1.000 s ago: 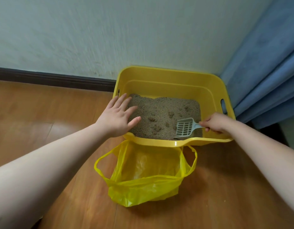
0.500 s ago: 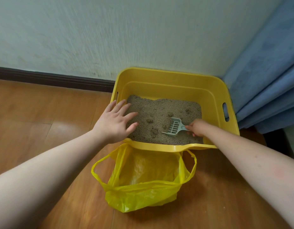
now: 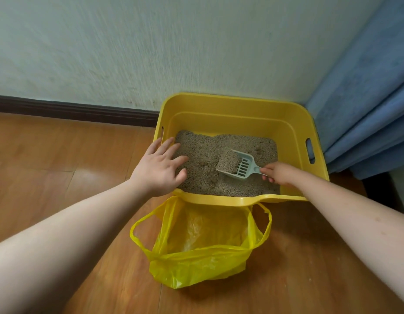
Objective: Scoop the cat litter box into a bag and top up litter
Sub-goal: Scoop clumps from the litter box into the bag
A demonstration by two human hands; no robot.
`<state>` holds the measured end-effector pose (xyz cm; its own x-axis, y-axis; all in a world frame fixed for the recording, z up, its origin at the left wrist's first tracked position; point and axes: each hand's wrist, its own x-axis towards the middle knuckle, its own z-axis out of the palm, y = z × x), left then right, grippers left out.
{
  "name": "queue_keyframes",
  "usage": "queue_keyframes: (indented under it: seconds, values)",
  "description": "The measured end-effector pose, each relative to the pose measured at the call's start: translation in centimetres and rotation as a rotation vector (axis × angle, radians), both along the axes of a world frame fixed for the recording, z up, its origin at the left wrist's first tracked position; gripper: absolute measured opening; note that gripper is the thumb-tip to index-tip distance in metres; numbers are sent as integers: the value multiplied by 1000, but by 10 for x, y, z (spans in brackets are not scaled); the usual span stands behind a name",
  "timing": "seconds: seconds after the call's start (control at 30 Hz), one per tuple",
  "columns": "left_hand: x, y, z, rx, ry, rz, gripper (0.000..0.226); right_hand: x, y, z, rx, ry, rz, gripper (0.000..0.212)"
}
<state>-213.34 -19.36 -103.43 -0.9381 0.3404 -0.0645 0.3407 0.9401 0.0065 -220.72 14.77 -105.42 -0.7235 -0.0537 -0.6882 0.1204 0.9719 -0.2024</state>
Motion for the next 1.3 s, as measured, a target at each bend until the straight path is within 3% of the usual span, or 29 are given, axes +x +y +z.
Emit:
queue_keyframes:
  seconds: [0.17, 0.73, 0.97, 1.13, 1.3]
  values:
    - [2, -2, 1, 59, 33, 34, 52, 13, 13, 14, -48, 68, -10, 35]
    - [3, -1, 2, 50, 20, 37, 56, 31, 12, 44, -154, 184, -27, 33]
    - [3, -2, 0, 65, 31, 34, 56, 51, 1, 92, -206, 300, 15, 33]
    - [3, 0, 1, 76, 39, 31, 55, 92, -9, 118, -241, 233, 60, 37]
    - [3, 0, 1, 54, 27, 27, 58, 136, -27, 101, -157, 163, 169, 39]
